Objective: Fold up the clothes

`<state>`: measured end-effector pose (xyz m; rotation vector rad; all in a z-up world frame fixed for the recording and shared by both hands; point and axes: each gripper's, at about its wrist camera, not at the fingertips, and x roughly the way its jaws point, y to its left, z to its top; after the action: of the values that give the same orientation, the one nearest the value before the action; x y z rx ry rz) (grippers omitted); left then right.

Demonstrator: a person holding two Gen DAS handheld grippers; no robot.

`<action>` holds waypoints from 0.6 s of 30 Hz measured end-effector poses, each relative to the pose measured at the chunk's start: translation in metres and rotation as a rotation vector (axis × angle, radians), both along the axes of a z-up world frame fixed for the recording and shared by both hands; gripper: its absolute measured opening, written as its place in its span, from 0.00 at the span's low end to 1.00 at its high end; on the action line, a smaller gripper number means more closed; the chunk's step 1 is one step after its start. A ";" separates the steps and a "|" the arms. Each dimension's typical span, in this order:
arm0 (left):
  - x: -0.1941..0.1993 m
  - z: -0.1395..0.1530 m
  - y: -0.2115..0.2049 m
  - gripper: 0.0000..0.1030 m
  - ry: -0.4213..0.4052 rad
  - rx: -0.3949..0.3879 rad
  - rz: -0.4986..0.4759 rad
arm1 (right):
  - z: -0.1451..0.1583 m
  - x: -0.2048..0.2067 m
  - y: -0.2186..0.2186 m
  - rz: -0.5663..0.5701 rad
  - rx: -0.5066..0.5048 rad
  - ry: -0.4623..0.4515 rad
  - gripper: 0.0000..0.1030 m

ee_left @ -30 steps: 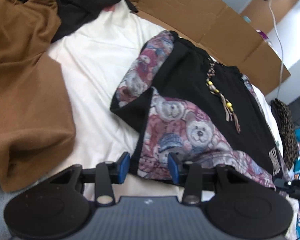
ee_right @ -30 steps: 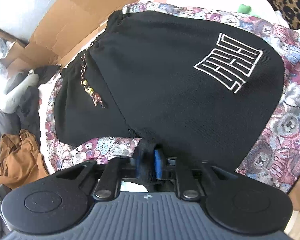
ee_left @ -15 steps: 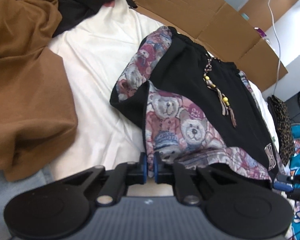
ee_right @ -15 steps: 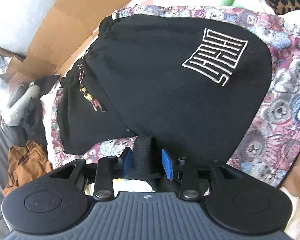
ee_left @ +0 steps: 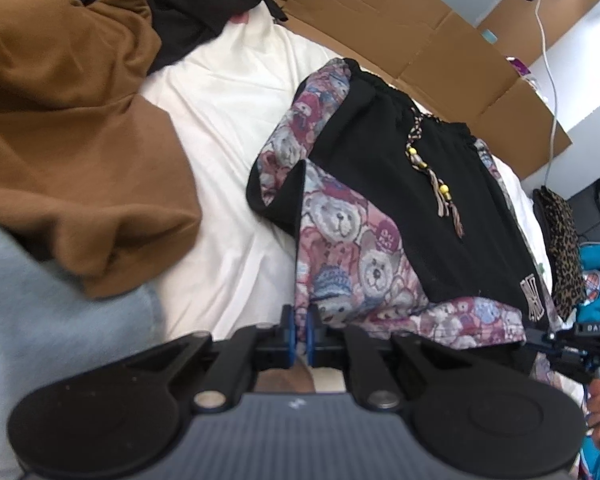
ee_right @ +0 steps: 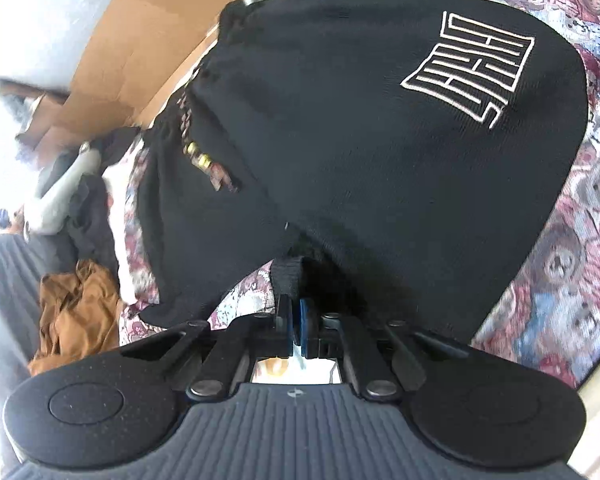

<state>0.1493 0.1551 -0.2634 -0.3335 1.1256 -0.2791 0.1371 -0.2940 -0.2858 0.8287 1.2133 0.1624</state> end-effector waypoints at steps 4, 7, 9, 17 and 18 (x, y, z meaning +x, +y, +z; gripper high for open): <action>-0.016 0.012 0.010 0.05 0.027 0.041 -0.004 | 0.006 -0.021 0.009 0.070 -0.008 0.033 0.01; -0.029 0.018 0.021 0.05 0.054 0.070 -0.009 | 0.006 -0.039 0.018 0.132 -0.019 0.074 0.01; -0.037 0.020 0.028 0.05 0.073 0.084 -0.011 | 0.003 -0.050 0.025 0.173 -0.027 0.101 0.01; -0.061 0.017 0.043 0.05 0.149 0.142 -0.029 | -0.014 -0.066 0.045 0.265 -0.113 0.171 0.02; -0.061 0.015 0.044 0.05 0.152 0.149 -0.031 | -0.014 -0.065 0.046 0.271 -0.134 0.172 0.04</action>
<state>0.0881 0.1987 -0.2487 -0.2085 1.2949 -0.1980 0.0724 -0.2478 -0.3003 0.5673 1.4812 0.2305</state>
